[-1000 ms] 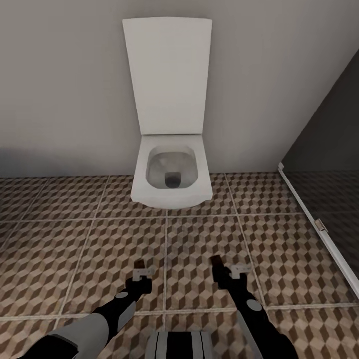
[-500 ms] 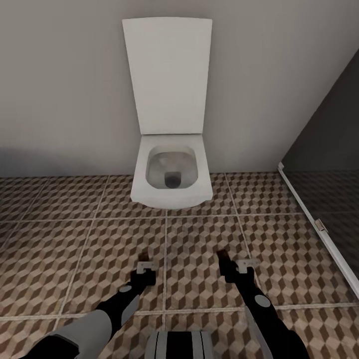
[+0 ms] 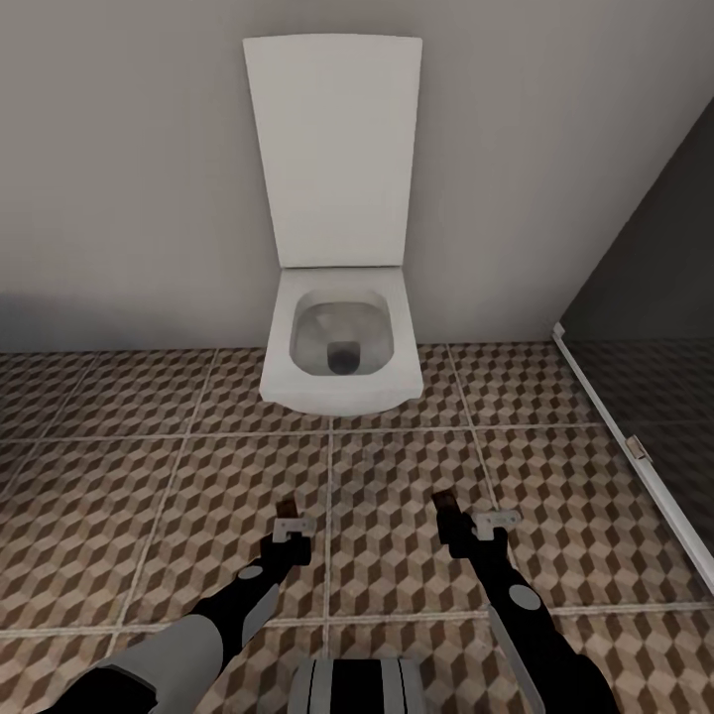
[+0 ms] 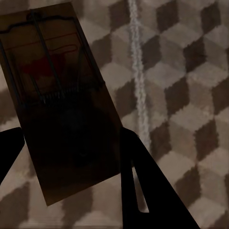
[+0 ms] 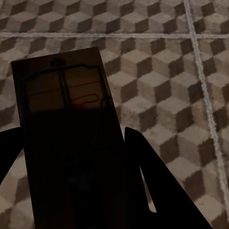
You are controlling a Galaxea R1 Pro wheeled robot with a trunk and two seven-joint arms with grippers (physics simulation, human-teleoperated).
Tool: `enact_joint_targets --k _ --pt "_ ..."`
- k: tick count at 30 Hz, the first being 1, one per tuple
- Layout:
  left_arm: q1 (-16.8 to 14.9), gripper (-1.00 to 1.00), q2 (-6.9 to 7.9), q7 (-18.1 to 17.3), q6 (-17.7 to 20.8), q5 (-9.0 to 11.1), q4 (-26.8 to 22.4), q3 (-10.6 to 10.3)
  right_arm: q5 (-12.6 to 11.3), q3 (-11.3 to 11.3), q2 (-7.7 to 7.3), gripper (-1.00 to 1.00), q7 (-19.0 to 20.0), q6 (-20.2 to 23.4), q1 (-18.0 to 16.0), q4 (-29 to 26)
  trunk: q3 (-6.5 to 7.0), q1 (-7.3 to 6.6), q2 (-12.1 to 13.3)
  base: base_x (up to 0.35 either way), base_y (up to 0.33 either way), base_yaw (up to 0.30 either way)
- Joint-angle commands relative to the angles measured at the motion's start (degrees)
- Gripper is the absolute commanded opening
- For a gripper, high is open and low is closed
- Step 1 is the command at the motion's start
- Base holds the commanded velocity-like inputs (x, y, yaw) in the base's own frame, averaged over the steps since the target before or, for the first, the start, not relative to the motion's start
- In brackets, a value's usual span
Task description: Take the four mousetraps from the cabinet in the bathroom and place them on the bathroom floor. Make sure all four end up on the same floor surface, and ensure that at least two of them are either under or directly next to the same bathroom sink.
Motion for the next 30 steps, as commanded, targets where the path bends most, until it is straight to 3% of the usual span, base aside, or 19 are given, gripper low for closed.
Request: enact_joint_targets --k 1,10,27,30 --pt "-0.04 -1.00 0.02 0.01 -0.23 0.59 0.19 -0.47 -0.58 0.25 -0.09 -1.00 -0.46 0.26 -0.02 -0.08 -0.03 -0.01 -0.01 0.000 0.000 0.000" --pt "-0.04 -1.00 0.02 0.02 -0.18 0.59 0.93 -0.51 -0.70 0.41 0.35 -1.00 -0.73 0.47 -0.02 0.32 -0.03 -0.01 -0.01 0.077 0.000 0.000" --pt "-0.04 -1.00 -0.06 0.02 -0.13 0.59 1.17 -0.48 -0.83 0.33 0.77 -1.00 -0.84 1.21 -0.02 6.11 -0.03 -0.01 -0.01 0.317 0.000 0.000" --pt "-0.04 -1.00 -0.07 0.02 -0.12 0.59 1.17 -0.53 -0.87 0.33 1.51 -1.00 -0.80 1.24 -0.02 8.05 -0.03 -0.01 -0.01 0.286 0.000 0.000"
